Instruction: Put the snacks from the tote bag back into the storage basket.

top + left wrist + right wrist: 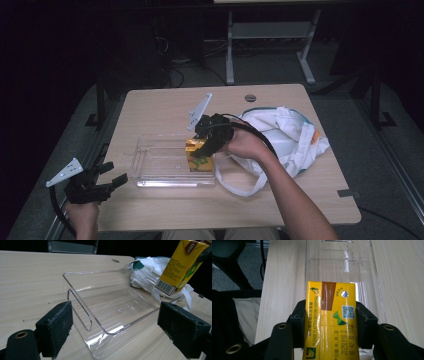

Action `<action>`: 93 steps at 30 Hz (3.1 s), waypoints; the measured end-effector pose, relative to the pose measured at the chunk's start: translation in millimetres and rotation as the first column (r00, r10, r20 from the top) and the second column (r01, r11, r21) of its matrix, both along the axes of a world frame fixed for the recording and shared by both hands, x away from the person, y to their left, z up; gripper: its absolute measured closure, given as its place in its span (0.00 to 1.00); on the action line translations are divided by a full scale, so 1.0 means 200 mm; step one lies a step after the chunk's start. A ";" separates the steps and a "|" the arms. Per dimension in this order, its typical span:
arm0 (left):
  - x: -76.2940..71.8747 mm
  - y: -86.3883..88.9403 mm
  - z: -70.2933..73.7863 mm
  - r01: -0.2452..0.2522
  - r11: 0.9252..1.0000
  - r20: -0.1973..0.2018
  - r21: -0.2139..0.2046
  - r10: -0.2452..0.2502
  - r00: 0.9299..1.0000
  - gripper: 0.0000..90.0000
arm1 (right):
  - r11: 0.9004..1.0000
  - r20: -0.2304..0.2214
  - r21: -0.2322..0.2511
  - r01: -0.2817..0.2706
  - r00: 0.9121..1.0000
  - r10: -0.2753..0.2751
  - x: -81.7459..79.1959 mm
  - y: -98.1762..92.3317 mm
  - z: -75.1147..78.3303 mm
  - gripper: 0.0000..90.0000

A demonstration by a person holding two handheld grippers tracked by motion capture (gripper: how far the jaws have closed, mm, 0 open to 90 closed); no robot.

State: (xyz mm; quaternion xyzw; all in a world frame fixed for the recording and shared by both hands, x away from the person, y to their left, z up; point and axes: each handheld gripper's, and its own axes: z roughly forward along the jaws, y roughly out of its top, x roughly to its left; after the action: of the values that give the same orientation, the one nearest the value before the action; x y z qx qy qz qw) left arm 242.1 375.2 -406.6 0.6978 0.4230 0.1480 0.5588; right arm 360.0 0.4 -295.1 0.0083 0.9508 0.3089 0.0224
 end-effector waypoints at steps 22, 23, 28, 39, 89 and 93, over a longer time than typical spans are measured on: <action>0.00 -0.01 0.00 0.002 1.000 -0.007 0.002 -0.002 1.000 0.14 | 1.000 -0.030 0.000 0.008 1.000 -0.008 0.01 0.00 -0.12 0.58; 0.00 -0.01 0.00 0.002 1.000 -0.007 0.002 -0.002 1.000 0.14 | 1.000 -0.030 0.000 0.008 1.000 -0.008 0.01 0.00 -0.12 0.58; 0.00 -0.01 0.00 0.003 1.000 -0.007 0.001 -0.003 1.000 0.14 | 1.000 -0.040 0.002 0.005 0.999 -0.005 0.01 0.00 -0.15 0.58; 0.00 -0.01 0.00 0.001 1.000 -0.008 0.000 -0.001 1.000 0.14 | 1.000 -0.057 -0.003 0.012 0.998 -0.012 0.02 0.00 -0.21 0.58; 0.00 -0.01 0.00 -0.002 1.000 -0.004 0.004 0.002 1.000 0.14 | 1.000 -0.079 -0.004 0.014 0.997 -0.014 0.01 -0.01 -0.33 0.58; 0.00 -0.01 0.00 -0.004 1.000 -0.004 0.002 0.004 1.000 0.14 | 1.000 -0.079 -0.005 0.010 0.997 -0.011 0.01 -0.01 -0.34 0.58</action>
State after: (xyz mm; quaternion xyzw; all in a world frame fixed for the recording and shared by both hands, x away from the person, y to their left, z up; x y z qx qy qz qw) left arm 241.6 374.2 -406.5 0.6978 0.4252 0.1481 0.5571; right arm 361.3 -1.8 -363.5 0.0255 0.9516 0.3058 -0.0136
